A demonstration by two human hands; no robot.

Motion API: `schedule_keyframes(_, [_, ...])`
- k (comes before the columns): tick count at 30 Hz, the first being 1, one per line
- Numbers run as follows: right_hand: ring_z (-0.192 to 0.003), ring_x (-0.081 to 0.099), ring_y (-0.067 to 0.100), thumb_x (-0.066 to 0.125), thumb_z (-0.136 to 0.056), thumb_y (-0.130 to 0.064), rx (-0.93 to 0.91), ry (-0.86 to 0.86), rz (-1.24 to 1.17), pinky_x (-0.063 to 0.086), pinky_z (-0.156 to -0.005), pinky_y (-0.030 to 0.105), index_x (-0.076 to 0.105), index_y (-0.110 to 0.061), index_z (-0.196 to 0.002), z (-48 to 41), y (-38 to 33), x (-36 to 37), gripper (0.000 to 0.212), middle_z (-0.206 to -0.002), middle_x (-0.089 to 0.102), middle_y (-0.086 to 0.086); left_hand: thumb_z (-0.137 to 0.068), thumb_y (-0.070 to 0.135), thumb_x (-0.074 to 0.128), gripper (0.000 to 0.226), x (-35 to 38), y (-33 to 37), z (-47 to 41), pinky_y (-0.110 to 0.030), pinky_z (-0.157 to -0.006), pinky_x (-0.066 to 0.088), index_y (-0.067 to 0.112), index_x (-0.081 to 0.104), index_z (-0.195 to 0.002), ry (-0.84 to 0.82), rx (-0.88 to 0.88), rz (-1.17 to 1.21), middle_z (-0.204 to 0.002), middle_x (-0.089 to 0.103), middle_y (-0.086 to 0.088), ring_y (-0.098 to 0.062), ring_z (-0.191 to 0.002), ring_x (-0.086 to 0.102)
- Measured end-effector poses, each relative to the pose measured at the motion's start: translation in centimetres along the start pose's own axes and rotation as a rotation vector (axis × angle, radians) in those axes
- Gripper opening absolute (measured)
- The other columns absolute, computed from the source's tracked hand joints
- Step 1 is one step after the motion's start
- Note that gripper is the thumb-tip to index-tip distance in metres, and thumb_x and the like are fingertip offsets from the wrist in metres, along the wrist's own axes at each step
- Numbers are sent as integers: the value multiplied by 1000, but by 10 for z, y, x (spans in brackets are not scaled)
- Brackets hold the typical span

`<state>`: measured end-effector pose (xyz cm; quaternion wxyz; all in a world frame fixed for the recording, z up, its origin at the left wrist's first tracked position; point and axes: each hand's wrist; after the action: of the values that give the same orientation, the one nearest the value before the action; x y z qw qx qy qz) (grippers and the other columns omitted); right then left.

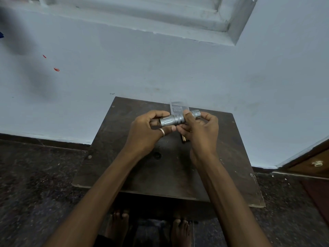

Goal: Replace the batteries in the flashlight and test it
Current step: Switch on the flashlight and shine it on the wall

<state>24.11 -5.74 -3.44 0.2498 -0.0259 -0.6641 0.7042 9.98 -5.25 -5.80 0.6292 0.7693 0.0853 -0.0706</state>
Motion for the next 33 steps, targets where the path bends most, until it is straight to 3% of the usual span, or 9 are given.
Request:
schedule_keyframes(3, [-64, 67, 15, 75, -90, -14, -33, 29, -2, 64, -72, 36, 45, -9, -113, -3, -1, -4, 38, -80, 60, 11, -81, 49, 73, 48, 2, 11, -2, -23, -97, 51, 25, 64, -122, 11, -170, 197, -118, 69, 9, 3, -106, 64])
schedule_keyframes(5, [-65, 68, 17, 74, -90, -14, -46, 48, -22, 64, -71, 36, 45, -9, -113, -5, -5, -7, 37, -84, 60, 14, -79, 74, 50, 75, -2, 17, -5, -32, -111, 39, 25, 53, -137, 13, -333, 402, -137, 59, 9, -3, -127, 52])
schedule_keyframes(8, [-67, 70, 19, 74, -90, -12, -55, 63, -47, 64, -70, 35, 46, -7, -113, -7, -10, -10, 36, -89, 61, 18, -87, 79, 26, 88, -15, 18, -9, -38, -121, 20, 20, 36, -151, 13, -449, 706, -153, 43, 5, -12, -144, 33])
schedule_keyframes(11, [-66, 70, 19, 73, -91, -10, -61, 72, -60, 64, -66, 32, 47, -6, -111, -8, -13, -12, 33, -91, 62, 20, -86, 82, 23, 91, -26, 16, -8, -40, -123, 13, 20, 36, -152, 13, -460, 840, -155, 41, 4, -13, -147, 26])
schedule_keyframes(19, [-73, 72, 22, 73, -91, -13, -76, 63, -78, 64, -71, 35, 47, -4, -119, -7, -17, -11, 40, -94, 63, 20, -83, 83, 28, 93, -36, 14, -9, -41, -123, 11, 19, 40, -149, 21, -487, 890, -154, 42, 3, -14, -150, 21])
schedule_keyframes(33, [-79, 72, 19, 69, -94, -12, -147, 114, -89, 62, -73, 33, 43, -11, -113, -13, -22, -20, 32, -91, 64, 7, -84, 83, 25, 93, -38, 15, -10, -42, -123, 11, 20, 40, -150, 1, -476, 856, -156, 40, 2, -16, -150, 21])
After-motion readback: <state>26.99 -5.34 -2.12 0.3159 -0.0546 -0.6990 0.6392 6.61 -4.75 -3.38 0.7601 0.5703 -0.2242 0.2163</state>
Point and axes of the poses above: each hand's wrist, its own z-axis away from the middle knuckle, its own x-axis out of the palm, y = z × x
